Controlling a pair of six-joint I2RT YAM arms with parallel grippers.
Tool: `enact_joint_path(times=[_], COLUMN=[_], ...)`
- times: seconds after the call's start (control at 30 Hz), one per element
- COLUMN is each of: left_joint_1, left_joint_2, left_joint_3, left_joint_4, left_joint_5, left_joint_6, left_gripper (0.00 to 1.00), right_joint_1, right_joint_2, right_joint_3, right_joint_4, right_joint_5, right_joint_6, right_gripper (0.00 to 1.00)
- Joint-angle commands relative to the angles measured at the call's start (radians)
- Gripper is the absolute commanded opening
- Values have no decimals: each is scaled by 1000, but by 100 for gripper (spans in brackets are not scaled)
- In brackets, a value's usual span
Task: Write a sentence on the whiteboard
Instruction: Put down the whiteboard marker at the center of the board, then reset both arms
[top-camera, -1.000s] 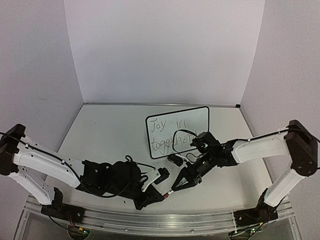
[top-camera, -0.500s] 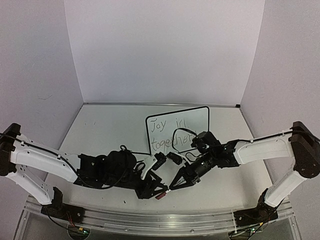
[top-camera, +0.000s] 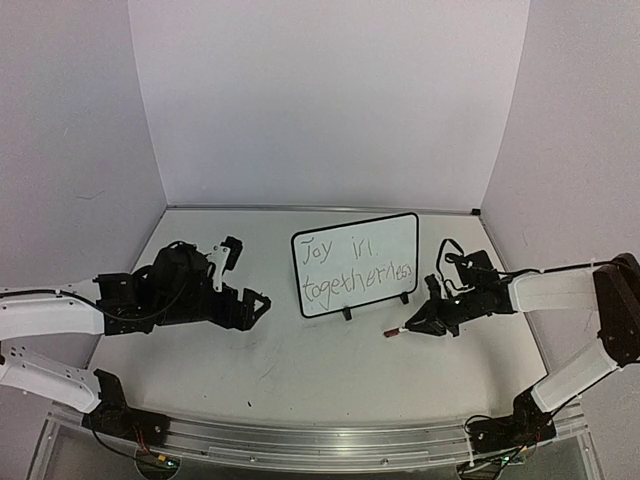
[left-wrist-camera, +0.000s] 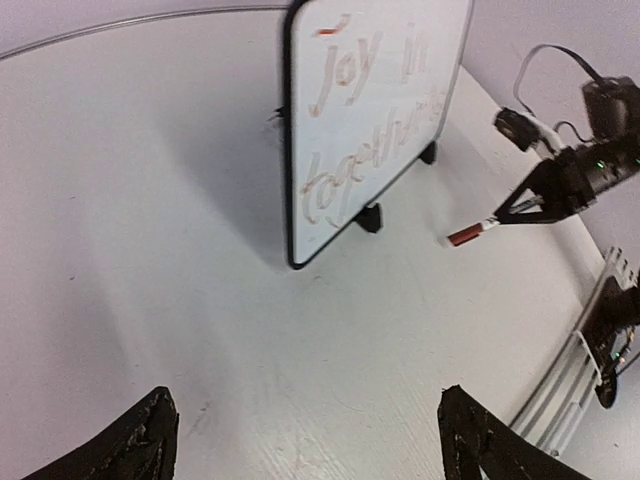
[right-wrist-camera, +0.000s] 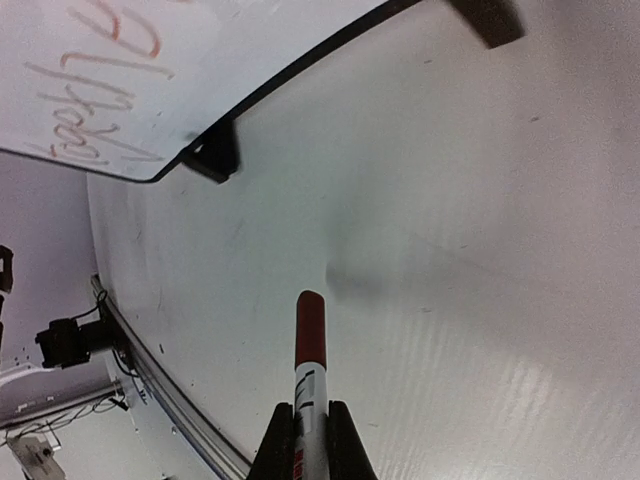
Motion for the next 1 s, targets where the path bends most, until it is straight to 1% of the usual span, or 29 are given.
enact_joint_path(times=[0.0, 0.1, 0.27, 0.33, 0.47, 0.5, 0.6, 0.67, 0.73, 0.87, 0.97], left_joint_1=[121, 213, 376, 429, 542, 573, 644, 694, 717, 724, 724], left_joint_2=[-14, 7, 51, 62, 100, 114, 142, 147, 133, 55, -27], left_joint_3=[29, 37, 47, 47, 49, 50, 59, 69, 80, 73, 13], left_joint_4=[-146, -165, -177, -166, -138, -131, -110, -99, -89, -54, 30], left_joint_5=[18, 74, 161, 198, 251, 260, 263, 260, 223, 41, -45], left_joint_6=[-26, -9, 33, 55, 84, 89, 112, 128, 142, 174, 213], left_gripper=[89, 89, 89, 90, 90, 90, 91, 91, 91, 92, 93], right_joint_1=[-92, -137, -225, -252, -295, -302, -318, -326, -329, -330, -330], right_joint_2=[-33, -45, -72, -76, -71, -70, -78, -97, -126, -230, -349], right_joint_3=[-15, -4, 23, 42, 71, 81, 103, 116, 127, 118, 70], right_joint_4=[-66, -104, -161, -192, -231, -238, -256, -263, -266, -255, -190], right_joint_5=[153, 224, 305, 343, 400, 419, 484, 516, 549, 629, 685], right_joint_6=[-20, -42, -85, -103, -141, -150, -164, -168, -173, -198, -209], right_gripper=[7, 17, 46, 55, 66, 71, 92, 97, 98, 98, 98])
